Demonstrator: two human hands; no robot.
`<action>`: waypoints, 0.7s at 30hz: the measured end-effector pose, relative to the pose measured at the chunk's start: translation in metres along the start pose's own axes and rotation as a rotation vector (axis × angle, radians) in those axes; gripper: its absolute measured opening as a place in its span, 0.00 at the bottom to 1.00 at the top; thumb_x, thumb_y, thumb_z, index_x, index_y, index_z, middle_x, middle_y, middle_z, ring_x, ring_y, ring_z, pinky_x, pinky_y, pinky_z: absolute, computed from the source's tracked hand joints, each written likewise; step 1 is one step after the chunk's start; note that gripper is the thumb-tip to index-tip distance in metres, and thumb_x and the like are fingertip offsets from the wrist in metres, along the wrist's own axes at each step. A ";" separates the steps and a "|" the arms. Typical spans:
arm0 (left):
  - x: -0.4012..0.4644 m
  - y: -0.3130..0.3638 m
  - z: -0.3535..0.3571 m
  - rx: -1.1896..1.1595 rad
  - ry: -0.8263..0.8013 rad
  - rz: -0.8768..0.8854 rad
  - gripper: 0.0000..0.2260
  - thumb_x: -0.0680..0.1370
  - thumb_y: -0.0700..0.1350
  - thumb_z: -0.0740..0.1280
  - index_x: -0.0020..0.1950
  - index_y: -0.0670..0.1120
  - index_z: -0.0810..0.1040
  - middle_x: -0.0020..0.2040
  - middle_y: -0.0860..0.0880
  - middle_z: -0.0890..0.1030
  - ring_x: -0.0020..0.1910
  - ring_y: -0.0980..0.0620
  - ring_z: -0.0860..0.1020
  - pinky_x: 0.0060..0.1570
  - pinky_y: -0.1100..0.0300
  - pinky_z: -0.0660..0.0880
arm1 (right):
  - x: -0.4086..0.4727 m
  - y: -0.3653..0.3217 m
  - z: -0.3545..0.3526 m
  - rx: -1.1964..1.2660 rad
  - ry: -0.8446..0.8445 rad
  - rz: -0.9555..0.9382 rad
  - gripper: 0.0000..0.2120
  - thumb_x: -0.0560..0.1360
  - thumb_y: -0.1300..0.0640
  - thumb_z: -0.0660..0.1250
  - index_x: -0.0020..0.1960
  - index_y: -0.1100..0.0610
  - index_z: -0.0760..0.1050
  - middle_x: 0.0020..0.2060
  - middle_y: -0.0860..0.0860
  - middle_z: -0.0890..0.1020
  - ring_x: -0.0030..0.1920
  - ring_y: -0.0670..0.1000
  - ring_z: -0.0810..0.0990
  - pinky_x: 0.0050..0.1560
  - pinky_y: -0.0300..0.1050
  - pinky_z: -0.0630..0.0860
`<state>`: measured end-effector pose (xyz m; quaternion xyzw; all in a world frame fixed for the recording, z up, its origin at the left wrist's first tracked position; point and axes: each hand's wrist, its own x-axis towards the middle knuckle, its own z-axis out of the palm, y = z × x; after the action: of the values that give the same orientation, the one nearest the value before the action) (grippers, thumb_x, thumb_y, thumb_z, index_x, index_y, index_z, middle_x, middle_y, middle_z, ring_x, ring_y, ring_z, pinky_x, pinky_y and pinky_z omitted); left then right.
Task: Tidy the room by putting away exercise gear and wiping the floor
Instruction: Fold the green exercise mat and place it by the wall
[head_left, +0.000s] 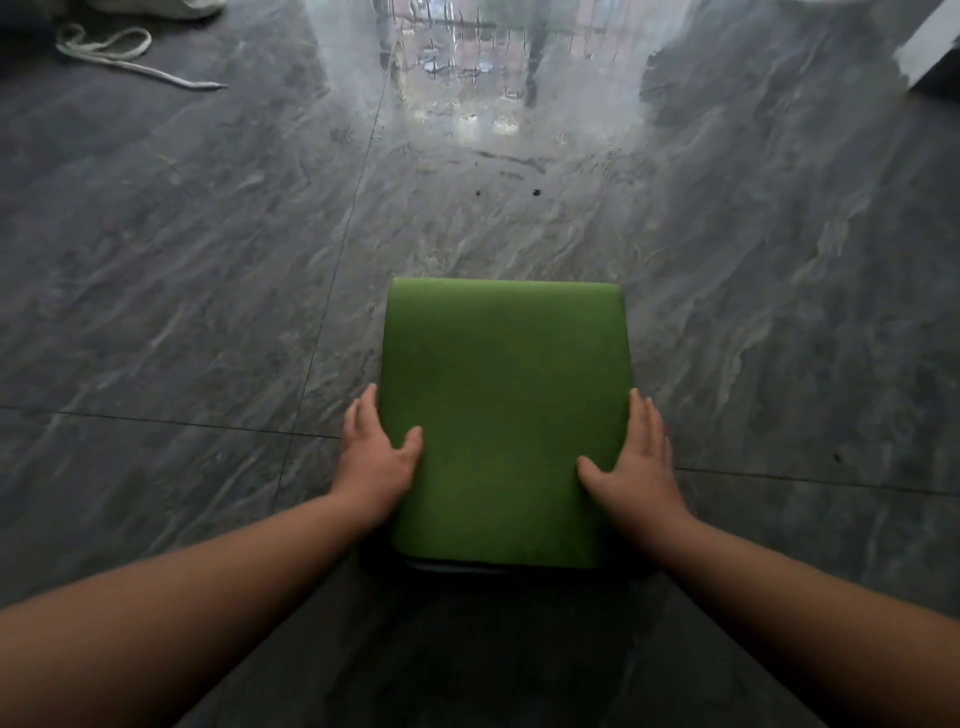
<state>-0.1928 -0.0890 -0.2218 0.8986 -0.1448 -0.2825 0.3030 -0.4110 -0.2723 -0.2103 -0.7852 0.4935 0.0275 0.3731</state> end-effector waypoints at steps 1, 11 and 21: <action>0.005 0.000 -0.002 -0.036 -0.016 -0.058 0.38 0.78 0.51 0.68 0.80 0.49 0.49 0.78 0.42 0.59 0.75 0.41 0.62 0.74 0.48 0.61 | 0.004 -0.005 -0.001 0.062 -0.039 0.091 0.46 0.77 0.49 0.68 0.81 0.48 0.38 0.81 0.52 0.49 0.79 0.57 0.54 0.77 0.55 0.56; 0.007 0.015 -0.004 -0.062 -0.078 -0.211 0.23 0.78 0.53 0.68 0.68 0.45 0.68 0.64 0.43 0.78 0.61 0.41 0.77 0.62 0.50 0.73 | 0.027 -0.015 -0.008 0.339 -0.061 0.348 0.37 0.75 0.48 0.72 0.77 0.53 0.57 0.68 0.56 0.74 0.65 0.60 0.75 0.66 0.59 0.73; -0.006 0.012 -0.014 -0.431 -0.211 -0.409 0.30 0.77 0.46 0.70 0.74 0.42 0.60 0.63 0.44 0.73 0.55 0.45 0.77 0.51 0.51 0.76 | 0.009 0.000 -0.028 0.430 -0.113 0.242 0.32 0.77 0.50 0.71 0.75 0.53 0.62 0.64 0.52 0.77 0.60 0.54 0.78 0.64 0.53 0.75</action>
<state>-0.1903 -0.0887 -0.2025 0.7899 0.0713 -0.4535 0.4066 -0.4156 -0.2957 -0.1938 -0.6202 0.5565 0.0103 0.5527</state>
